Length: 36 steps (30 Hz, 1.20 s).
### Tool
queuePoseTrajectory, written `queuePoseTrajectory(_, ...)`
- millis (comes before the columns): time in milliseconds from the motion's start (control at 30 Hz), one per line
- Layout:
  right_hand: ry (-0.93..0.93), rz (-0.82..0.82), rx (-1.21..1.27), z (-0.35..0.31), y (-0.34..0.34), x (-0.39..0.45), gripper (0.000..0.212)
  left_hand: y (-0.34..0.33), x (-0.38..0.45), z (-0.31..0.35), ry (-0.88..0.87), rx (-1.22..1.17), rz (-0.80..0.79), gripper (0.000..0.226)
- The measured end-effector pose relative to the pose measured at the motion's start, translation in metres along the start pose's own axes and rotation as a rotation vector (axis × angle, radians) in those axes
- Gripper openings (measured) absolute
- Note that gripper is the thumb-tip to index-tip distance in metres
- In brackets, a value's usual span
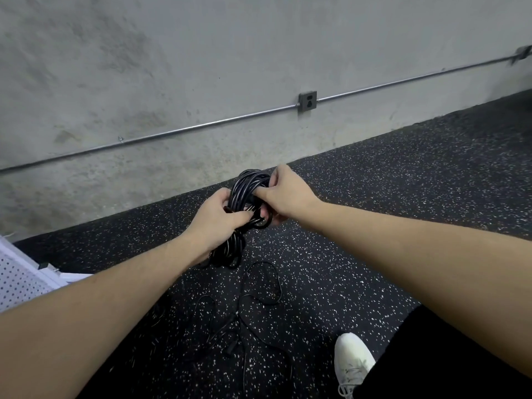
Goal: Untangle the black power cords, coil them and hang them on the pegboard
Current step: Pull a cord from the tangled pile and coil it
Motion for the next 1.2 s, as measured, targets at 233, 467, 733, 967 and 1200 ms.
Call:
queuePoseTrajectory(233, -0.142, -0.172, 0.145, 0.019, -0.008, 0.001, 0.058, 0.007, -0.005, 0.008, -0.026, -0.026, -0.057, 0.025)
queuePoseTrajectory(467, -0.152, -0.111, 0.438, 0.018, -0.025, 0.011, 0.028, 0.008, -0.013, 0.018, -0.017, 0.117, -0.069, 0.059)
queuePoseTrajectory(733, -0.165, -0.466, 0.729, 0.003, -0.040, 0.002, 0.045, 0.035, -0.014, 0.008, 0.021, 0.020, -0.024, 0.038)
queuePoseTrajectory(967, -0.357, -0.519, 0.589, 0.005, -0.073, 0.004, 0.050, 0.056, -0.025, -0.014, 0.125, -0.254, -0.073, 0.029)
queuePoseTrajectory(1200, -0.298, -0.469, 0.698, -0.024, -0.112, 0.010, 0.043, 0.083, -0.039, -0.037, 0.280, -0.425, -0.157, 0.035)
Point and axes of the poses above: each hand's wrist, its own x-axis towards the middle knuckle, its own y-axis out of the back of the hand, z = x × y, the point moved 5 cm from there along x, towards the middle knuckle, and after that the axes turned 1 degree about y, right-handed, at the moved point
